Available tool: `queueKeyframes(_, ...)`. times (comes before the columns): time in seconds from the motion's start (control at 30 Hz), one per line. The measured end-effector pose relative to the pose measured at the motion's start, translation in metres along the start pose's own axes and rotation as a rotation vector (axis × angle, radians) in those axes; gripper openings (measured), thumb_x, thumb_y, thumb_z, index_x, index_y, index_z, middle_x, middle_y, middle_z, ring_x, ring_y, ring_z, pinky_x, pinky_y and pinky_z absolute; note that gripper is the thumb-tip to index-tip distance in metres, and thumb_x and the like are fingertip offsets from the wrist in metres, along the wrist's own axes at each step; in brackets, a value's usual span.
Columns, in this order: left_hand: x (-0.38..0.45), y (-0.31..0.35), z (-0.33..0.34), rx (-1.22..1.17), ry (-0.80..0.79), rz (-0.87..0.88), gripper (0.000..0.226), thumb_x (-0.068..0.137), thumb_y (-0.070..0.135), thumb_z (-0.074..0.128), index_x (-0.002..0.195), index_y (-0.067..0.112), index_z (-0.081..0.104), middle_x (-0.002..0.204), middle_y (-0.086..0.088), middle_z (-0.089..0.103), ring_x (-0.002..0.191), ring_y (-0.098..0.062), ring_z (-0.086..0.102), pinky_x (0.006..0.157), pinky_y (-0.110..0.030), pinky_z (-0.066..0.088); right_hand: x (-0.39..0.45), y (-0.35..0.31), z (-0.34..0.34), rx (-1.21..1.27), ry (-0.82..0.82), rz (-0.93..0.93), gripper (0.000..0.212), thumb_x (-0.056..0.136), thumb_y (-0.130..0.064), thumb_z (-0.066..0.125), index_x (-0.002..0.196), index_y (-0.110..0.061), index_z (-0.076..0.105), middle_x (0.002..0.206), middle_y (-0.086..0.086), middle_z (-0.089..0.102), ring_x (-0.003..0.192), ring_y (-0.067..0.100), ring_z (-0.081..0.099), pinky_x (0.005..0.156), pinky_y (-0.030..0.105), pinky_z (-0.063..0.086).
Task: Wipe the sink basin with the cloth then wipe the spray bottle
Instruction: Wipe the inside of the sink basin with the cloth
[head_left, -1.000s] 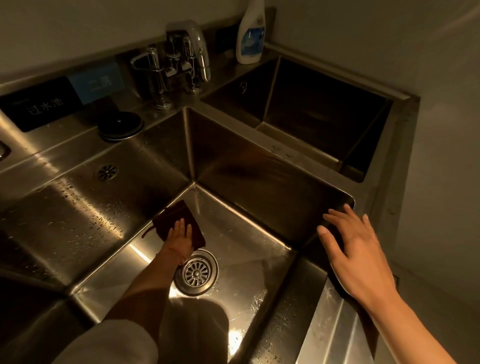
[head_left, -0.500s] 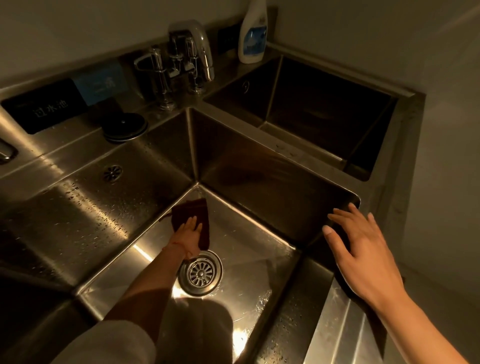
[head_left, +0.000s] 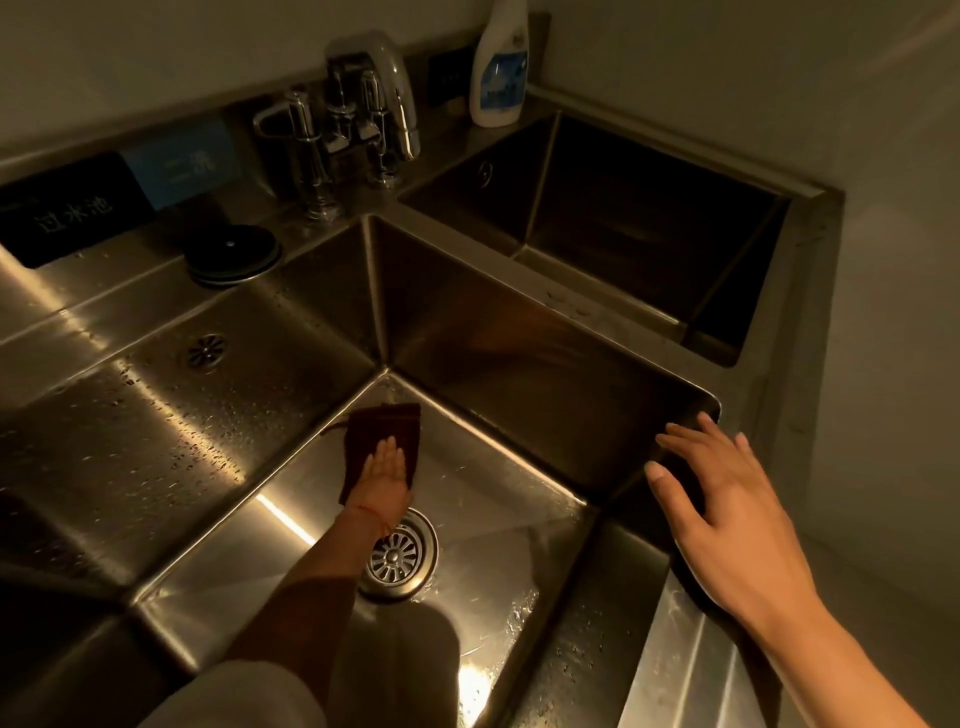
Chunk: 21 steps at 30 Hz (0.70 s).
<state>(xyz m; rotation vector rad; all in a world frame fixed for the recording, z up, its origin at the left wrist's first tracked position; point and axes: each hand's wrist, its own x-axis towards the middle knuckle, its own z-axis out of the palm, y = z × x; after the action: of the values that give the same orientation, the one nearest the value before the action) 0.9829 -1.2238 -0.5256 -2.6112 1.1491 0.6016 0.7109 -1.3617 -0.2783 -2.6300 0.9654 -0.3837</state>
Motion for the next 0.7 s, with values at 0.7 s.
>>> queueKeyframes(0.7, -0.012, 0.025, -0.003, 0.137, 0.007, 0.33, 0.065, 0.104, 0.027, 0.03, 0.152, 0.001, -0.006, 0.159, -0.017, -0.016, 0.148, -0.027, -0.013, 0.121, -0.034, -0.004, 0.001, -0.001, 0.001, 0.0, 0.014, -0.005, 0.06, 0.083, -0.052, 0.029, 0.127, -0.018, 0.051, 0.136, 0.003, 0.05, 0.132, 0.002, 0.019, 0.114, 0.03, 0.007)
